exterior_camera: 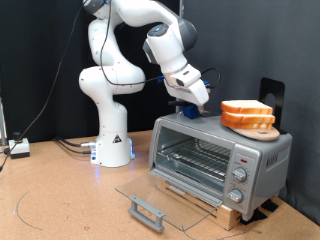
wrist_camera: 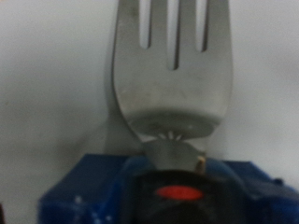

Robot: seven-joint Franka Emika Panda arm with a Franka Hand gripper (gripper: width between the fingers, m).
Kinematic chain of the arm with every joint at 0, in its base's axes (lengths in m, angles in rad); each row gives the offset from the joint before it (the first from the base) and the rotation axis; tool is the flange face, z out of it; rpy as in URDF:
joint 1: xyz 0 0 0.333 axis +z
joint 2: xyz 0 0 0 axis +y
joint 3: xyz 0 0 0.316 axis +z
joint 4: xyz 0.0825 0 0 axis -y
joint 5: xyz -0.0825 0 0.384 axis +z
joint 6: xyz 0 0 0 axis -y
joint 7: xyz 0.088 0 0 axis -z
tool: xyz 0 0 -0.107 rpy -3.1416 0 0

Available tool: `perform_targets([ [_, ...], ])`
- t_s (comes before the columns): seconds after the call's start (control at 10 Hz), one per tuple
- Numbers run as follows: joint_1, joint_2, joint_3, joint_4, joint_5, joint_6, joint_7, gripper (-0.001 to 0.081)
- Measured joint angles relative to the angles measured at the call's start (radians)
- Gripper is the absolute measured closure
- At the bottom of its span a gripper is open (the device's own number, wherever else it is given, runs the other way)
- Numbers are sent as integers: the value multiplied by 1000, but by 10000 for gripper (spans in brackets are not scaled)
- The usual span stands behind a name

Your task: Make a piece of toast with the oven

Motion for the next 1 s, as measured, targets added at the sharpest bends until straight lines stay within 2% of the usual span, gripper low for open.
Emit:
perform_targets([
  [0.1,-2,0,0,0,-9,-8,7,1],
  [0.2,-3,0,0,-1,-10,-11,9,164],
  [0.3,-4,1,0,-2,-10,-12,10,164],
  [0.4,-4,1,-1,-4,-10,-13,11,345],
  [0.8,-13,2,-3,-4,-8,-14,12,363],
  [1.0,-12,-6,-30,1,8,-37,5,363],
])
